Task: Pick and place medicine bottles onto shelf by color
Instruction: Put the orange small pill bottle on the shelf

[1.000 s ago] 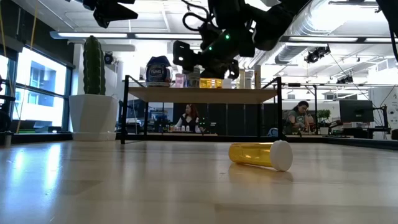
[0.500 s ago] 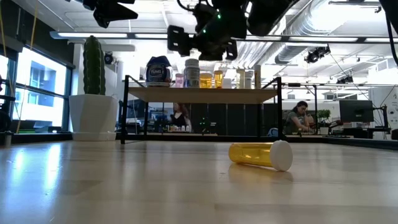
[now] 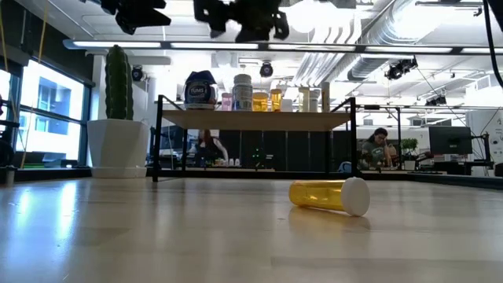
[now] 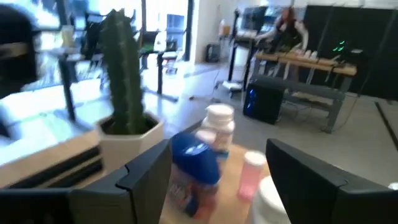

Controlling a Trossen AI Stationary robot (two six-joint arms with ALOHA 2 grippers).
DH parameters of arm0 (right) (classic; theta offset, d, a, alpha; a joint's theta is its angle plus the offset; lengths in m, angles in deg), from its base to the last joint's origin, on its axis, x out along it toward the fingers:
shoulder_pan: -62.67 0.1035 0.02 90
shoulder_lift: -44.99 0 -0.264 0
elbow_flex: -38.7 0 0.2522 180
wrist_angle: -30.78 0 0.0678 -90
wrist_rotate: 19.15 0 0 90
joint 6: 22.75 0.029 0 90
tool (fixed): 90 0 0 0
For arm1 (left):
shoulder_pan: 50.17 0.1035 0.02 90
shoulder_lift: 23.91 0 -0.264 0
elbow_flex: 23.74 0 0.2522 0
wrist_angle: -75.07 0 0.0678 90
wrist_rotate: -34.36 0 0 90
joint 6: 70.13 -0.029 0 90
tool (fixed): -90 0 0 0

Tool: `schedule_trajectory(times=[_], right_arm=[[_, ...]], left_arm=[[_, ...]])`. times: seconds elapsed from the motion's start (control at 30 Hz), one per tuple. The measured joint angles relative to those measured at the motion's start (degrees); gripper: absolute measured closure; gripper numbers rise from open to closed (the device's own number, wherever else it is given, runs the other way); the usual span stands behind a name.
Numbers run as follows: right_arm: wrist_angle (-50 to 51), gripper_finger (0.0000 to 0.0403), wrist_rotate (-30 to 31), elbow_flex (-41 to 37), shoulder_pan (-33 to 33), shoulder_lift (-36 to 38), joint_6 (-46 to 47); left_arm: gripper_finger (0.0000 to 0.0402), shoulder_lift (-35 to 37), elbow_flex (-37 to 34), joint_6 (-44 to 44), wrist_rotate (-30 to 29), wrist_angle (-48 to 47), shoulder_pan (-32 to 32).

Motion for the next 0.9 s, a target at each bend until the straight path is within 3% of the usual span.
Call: schedule_trajectory(times=[0.2,0.43,0.73,0.9], right_arm=[[28.0,0.0151,-1.2,8.6,4.1,1.9,15.2],[57.5,0.0151,-14.5,18.7,7.6,2.4,35.4],[77.4,0.0151,-36.9,25.2,11.9,2.4,52.4],[83.9,0.0151,-41.4,25.1,15.4,2.4,57.8]], left_arm=[[0.0149,2.9,0.0,-0.1,3.0,-2.8,0.0],[0.0149,4.7,0.0,0.1,5.4,-6.5,0.0],[0.0149,3.7,0.0,5.0,9.3,-7.4,-1.3],[0.0149,0.0,0.0,5.0,11.0,-2.4,-5.0]])
